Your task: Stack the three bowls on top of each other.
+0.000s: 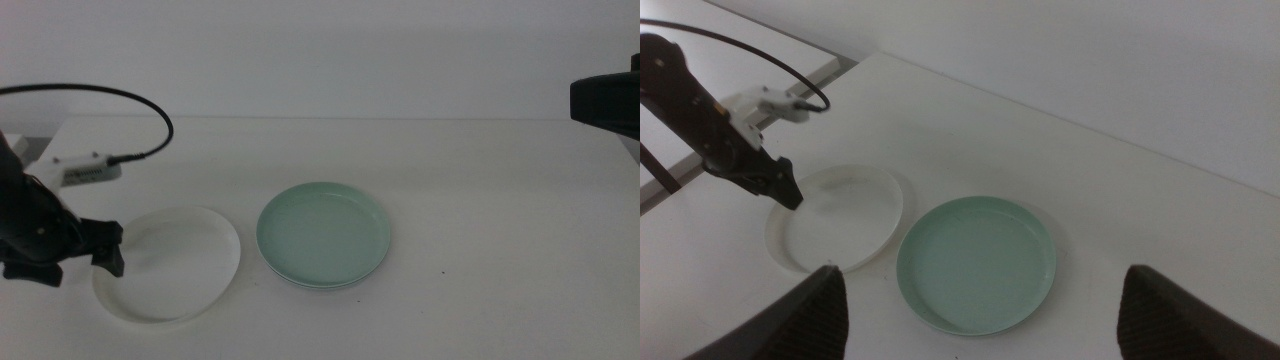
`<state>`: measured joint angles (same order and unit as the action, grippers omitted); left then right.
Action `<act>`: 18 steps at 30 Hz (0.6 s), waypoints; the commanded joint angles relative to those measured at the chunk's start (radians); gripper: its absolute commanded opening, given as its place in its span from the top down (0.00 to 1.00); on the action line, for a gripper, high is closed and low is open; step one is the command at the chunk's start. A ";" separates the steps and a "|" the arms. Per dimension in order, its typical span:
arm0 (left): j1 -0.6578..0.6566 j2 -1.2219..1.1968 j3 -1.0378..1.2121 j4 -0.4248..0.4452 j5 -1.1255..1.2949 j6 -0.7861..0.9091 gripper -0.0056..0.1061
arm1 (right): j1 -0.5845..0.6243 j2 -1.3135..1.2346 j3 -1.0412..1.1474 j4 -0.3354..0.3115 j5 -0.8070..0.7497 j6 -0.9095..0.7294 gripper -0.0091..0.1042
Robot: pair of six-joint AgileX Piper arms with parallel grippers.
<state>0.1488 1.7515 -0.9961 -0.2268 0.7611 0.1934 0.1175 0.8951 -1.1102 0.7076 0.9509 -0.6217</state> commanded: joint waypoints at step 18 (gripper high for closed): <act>0.001 0.045 -0.091 -0.045 0.094 -0.063 0.97 | -0.009 -0.005 0.000 0.005 -0.010 -0.003 0.10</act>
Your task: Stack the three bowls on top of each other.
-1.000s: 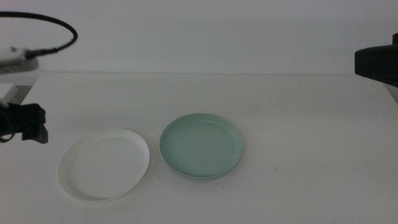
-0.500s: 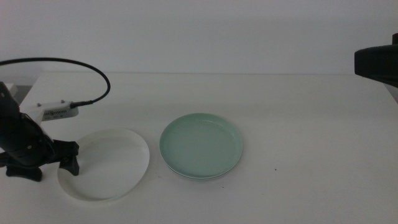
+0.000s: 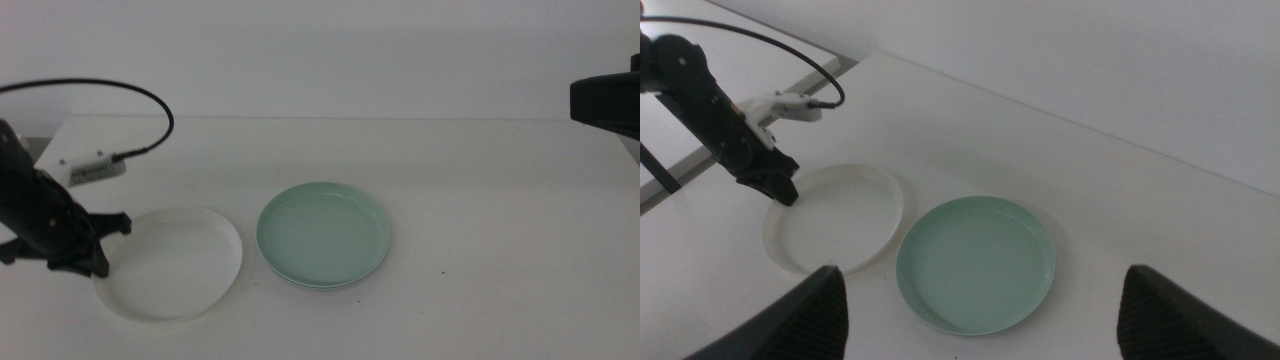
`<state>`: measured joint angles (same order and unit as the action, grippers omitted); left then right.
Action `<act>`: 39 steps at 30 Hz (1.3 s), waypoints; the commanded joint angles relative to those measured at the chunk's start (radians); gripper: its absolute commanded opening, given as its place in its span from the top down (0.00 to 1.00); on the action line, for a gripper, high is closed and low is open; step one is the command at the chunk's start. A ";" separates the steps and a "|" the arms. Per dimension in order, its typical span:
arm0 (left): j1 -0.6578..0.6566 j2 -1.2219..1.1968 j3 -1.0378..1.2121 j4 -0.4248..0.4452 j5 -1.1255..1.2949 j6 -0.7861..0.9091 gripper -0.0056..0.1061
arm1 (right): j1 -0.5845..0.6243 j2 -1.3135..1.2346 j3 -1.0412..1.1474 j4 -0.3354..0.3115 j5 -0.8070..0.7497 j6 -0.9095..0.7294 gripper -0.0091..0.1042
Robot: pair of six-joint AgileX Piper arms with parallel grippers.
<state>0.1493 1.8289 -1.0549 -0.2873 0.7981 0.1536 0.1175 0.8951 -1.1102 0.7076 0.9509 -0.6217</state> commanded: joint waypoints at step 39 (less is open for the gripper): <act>-0.449 0.260 -0.596 -0.039 0.222 -0.188 0.91 | -0.009 -0.005 0.000 0.005 -0.010 -0.003 0.10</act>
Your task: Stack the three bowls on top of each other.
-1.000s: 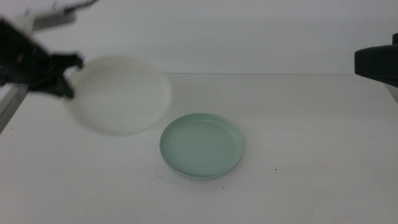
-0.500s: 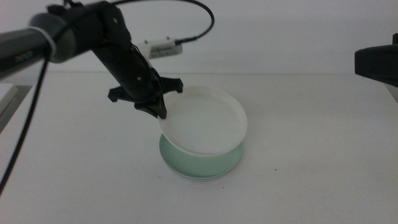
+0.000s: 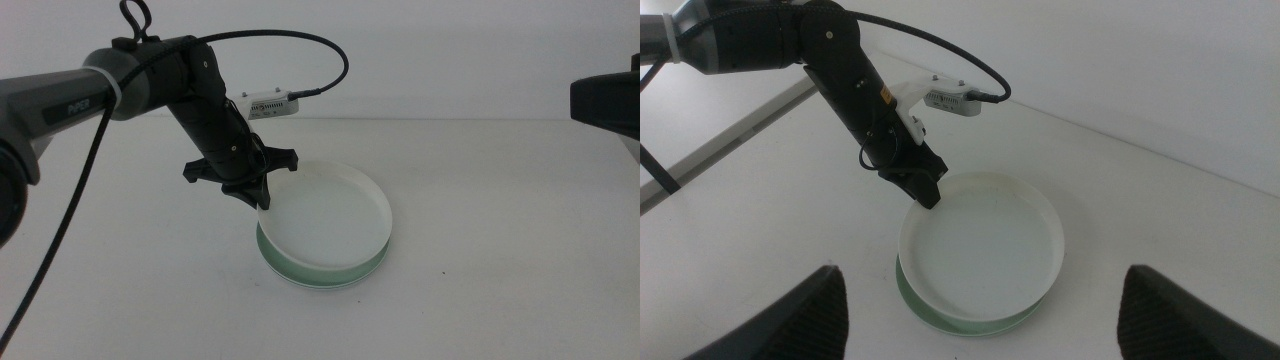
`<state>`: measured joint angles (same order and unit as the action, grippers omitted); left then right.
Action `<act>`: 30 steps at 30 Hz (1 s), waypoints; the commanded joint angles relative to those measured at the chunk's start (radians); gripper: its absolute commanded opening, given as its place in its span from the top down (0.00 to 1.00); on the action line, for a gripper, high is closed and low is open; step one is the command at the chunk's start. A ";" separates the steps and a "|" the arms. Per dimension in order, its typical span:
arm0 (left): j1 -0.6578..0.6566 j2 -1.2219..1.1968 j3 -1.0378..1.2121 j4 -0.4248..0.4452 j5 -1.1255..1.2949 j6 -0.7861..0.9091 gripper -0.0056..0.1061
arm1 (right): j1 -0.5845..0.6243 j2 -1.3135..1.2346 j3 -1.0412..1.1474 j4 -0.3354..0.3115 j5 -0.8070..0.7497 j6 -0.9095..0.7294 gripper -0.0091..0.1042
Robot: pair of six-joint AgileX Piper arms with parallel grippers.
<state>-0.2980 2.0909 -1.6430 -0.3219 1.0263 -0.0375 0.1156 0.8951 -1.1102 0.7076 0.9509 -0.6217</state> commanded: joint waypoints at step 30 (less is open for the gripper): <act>0.038 -1.172 0.549 0.461 -0.349 -0.102 0.11 | -0.007 -0.005 0.000 0.005 -0.010 -0.003 0.10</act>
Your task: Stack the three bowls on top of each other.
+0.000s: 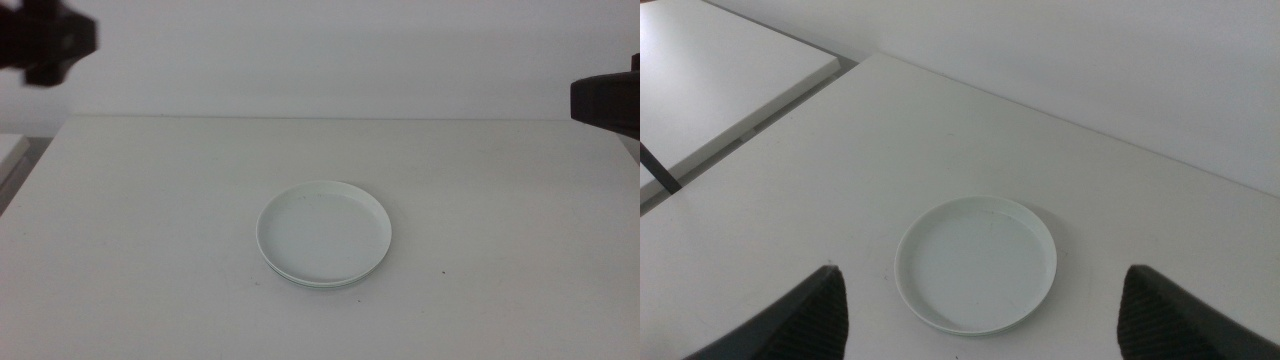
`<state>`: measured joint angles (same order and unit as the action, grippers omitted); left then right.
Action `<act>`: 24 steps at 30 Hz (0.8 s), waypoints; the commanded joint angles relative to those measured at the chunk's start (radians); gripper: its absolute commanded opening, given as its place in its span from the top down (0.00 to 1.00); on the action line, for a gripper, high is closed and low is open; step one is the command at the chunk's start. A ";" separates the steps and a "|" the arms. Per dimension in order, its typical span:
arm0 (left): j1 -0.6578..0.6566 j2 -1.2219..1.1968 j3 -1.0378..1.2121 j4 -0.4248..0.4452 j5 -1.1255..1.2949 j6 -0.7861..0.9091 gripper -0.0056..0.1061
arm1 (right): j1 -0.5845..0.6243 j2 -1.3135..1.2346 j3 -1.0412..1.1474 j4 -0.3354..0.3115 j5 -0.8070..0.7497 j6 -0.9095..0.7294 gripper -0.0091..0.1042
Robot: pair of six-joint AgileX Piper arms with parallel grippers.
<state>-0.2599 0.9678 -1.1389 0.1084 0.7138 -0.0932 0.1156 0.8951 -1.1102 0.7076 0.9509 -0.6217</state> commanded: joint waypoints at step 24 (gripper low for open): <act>0.019 -0.127 0.112 -0.008 -0.115 0.037 0.11 | -0.007 -0.005 0.000 0.005 -0.010 -0.003 0.10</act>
<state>-0.2519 0.8428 -1.0277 0.1345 0.6388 -0.1037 0.1156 0.8951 -1.1102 0.7076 0.9509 -0.6217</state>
